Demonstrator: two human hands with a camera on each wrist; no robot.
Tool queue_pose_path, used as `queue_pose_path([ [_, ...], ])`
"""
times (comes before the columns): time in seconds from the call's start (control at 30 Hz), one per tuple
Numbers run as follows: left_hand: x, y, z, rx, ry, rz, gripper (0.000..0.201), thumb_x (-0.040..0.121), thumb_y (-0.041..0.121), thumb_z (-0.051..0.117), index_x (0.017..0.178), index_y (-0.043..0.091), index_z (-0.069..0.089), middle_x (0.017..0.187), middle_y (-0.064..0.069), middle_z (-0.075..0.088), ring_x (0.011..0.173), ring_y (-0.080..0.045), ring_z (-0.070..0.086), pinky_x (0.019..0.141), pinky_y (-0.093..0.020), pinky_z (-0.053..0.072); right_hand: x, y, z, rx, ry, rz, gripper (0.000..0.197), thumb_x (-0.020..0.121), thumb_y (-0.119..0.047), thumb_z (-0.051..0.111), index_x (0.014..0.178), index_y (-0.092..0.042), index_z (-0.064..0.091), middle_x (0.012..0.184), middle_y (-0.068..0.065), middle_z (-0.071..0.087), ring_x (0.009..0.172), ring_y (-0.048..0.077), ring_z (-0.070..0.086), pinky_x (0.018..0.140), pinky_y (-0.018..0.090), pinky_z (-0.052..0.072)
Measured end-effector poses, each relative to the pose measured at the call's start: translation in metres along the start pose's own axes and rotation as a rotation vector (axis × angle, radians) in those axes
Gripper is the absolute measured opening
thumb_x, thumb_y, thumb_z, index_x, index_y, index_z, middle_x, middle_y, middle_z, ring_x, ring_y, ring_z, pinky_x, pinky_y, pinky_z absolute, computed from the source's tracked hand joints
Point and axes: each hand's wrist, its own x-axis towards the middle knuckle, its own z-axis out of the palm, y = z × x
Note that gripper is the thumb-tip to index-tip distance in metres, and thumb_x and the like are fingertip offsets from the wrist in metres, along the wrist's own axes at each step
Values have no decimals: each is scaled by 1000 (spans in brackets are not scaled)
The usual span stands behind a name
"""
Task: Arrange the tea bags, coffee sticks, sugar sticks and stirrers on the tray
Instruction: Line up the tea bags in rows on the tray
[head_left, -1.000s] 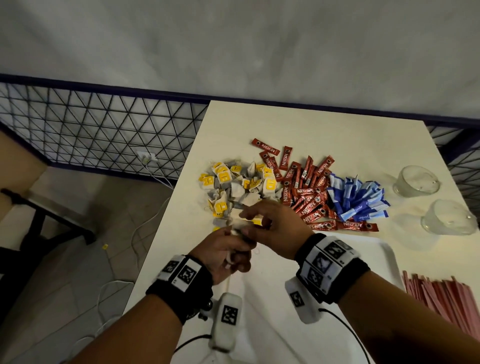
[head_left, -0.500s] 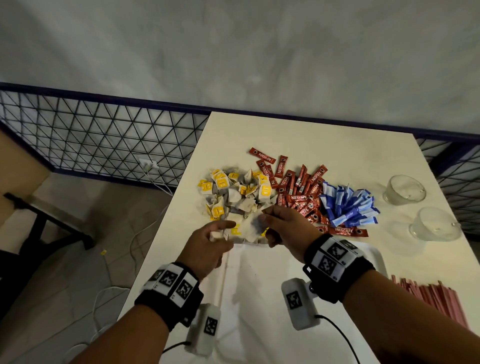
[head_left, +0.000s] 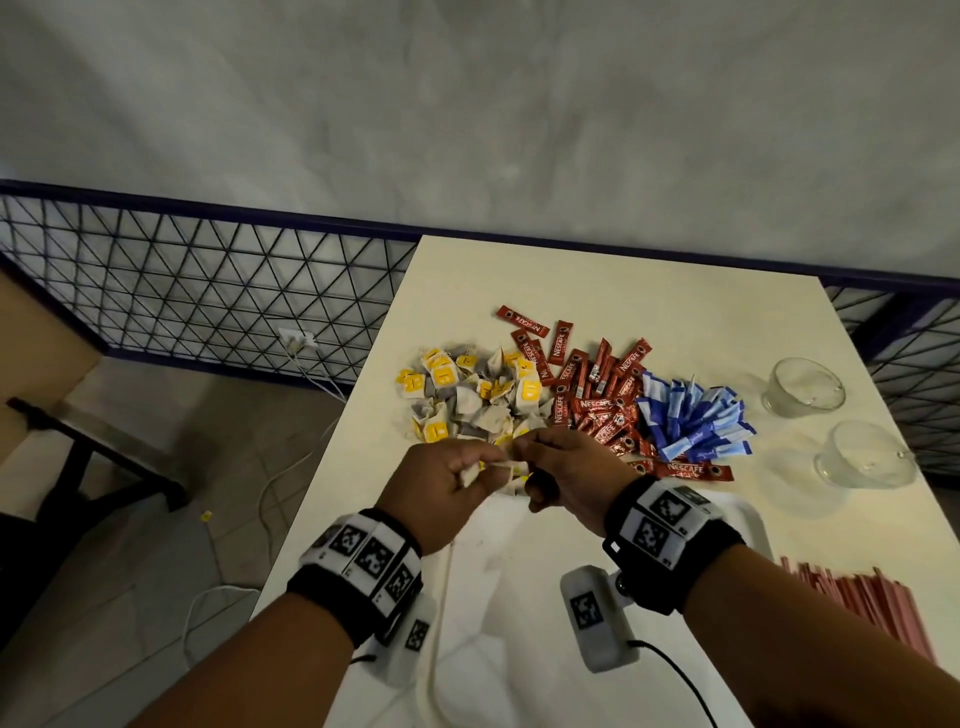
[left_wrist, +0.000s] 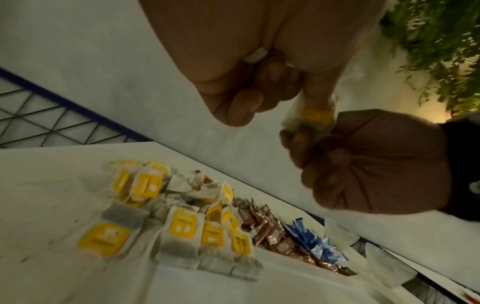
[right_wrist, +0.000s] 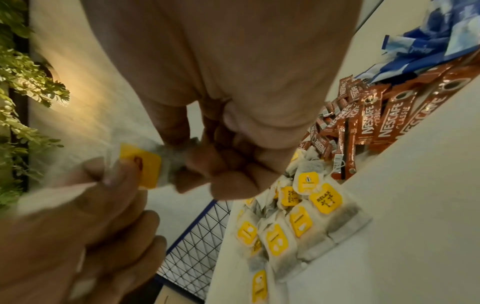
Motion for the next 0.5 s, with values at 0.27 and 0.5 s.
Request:
queue_pose_path([
  [0.27,23,23,-9,-5,-152,-85,14,83,36,71,83,22,70,53,8,56,48,-1,45,52,-14,36,-8,-2,-13,-260,95,-338,13,78,-14,69,78,-27,72,75,-4,69,73,13,62,74,38,49],
  [0.5,27,8,2,-196,-149,-136,42,70,56,66,99,28,74,93,0,75,97,-25,69,94,-48,50,-8,-3,-12,-314,146,-377,19,88,-6,62,86,-24,70,79,-8,69,68,0,59,67,22,50],
])
